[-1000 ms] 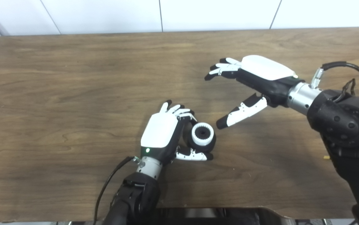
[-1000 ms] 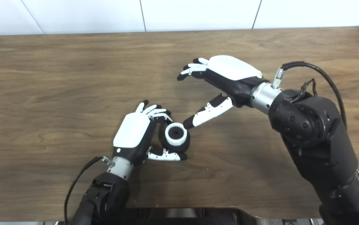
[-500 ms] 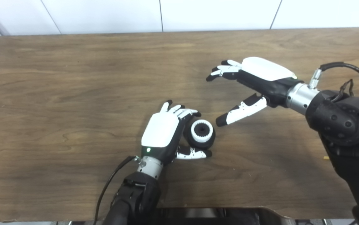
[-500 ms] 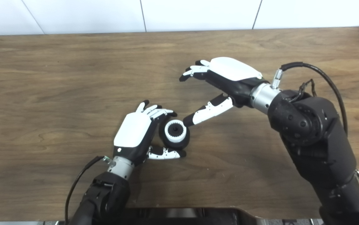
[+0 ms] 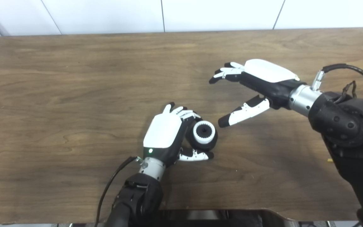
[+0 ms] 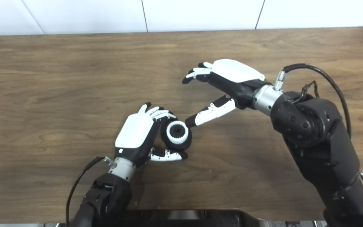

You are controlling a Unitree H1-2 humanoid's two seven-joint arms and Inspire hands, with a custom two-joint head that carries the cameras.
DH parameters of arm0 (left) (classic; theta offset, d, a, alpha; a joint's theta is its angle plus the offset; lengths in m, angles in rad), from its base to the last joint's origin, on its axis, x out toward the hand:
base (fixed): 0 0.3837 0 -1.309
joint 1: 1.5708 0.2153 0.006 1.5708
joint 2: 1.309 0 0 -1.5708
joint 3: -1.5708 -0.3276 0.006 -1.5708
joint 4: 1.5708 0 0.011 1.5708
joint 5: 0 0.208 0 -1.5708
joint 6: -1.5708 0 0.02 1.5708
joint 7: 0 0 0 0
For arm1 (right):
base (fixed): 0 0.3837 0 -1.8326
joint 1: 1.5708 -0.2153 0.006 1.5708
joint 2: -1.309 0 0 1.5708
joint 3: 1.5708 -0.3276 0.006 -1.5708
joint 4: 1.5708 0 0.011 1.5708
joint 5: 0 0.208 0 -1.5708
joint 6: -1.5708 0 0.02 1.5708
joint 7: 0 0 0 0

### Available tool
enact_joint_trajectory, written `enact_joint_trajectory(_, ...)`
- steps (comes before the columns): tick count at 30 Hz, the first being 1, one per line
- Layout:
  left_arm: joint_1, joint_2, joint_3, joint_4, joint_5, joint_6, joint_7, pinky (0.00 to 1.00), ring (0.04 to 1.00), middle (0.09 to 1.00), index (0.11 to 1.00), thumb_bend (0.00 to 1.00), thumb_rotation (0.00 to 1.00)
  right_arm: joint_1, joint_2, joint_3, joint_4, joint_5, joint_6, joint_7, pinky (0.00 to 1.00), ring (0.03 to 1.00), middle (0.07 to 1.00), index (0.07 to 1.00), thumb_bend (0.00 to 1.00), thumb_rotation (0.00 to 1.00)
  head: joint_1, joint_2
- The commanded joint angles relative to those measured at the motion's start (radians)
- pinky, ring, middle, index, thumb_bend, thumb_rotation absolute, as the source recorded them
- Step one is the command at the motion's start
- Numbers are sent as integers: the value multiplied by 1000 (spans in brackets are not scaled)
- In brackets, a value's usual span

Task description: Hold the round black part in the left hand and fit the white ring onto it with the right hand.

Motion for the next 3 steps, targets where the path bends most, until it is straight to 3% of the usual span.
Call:
enact_joint_trajectory(1, -5, -10, 3, -31, 3, 0, 1, 1000, 895, 809, 710, 865, 256, -22, -17, -11, -10, -7, -13, -28, 923, 1000, 936, 842, 967, 761, 1, 1)
enact_joint_trajectory(3, -6, -13, 6, -34, 4, 3, -2, 1000, 895, 809, 727, 876, 260, -21, -17, -13, -10, -8, -10, -28, 925, 1000, 937, 843, 970, 760, 1, 1)
